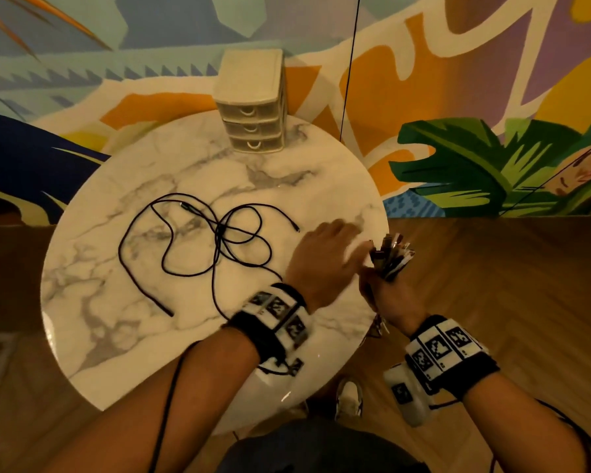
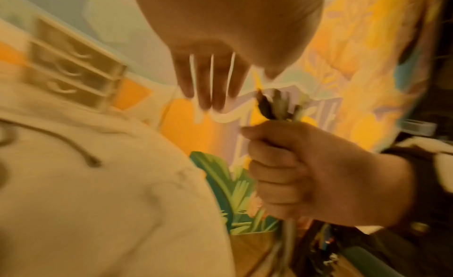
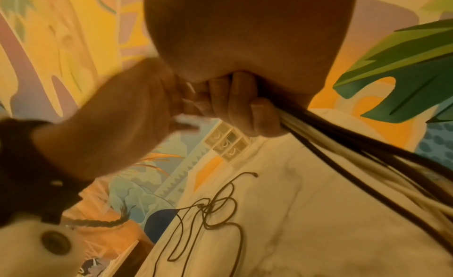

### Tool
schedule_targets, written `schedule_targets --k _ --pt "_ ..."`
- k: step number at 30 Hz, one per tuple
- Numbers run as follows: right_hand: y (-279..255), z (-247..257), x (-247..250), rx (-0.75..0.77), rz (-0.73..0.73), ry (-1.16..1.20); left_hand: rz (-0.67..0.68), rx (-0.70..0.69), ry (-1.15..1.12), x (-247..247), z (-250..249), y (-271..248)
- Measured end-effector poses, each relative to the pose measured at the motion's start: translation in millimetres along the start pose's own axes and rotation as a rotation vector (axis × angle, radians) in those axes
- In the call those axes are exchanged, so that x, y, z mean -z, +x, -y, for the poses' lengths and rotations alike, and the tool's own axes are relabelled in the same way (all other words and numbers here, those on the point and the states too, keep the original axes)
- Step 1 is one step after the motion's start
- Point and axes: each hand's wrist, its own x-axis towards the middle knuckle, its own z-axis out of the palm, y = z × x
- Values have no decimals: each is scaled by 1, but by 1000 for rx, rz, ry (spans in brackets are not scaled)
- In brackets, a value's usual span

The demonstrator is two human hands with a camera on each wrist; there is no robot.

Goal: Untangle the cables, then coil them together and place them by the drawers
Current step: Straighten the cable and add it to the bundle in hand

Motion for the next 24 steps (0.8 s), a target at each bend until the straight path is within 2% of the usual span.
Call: schedule_targets --k 1,4,6,9,13,16,20,22,24 --pt "1 -1 -1 -28 16 26 114 56 65 -1 24 -6" --pt "-2 1 -9 -29 41 18 648 165 352 -15 100 -46" --pt "0 -3 -15 -69 68 50 846 134 499 -27 131 -78" --pt "1 -8 -23 -115 124 -5 871 30 534 -42 145 -105" --pt "3 -17 -39 -166 165 -112 701 40 431 -44 129 -99" --pt "3 -29 -52 -207 172 -180 648 12 485 -49 112 -97" --pt "-1 -36 -60 -233 245 -190 701 111 596 -55 112 -111" --pt "-1 -36 -62 -245 253 -176 725 120 582 -57 111 -116" --pt "-2 -37 -65 -259 224 -188 684 146 501 -50 104 -115"
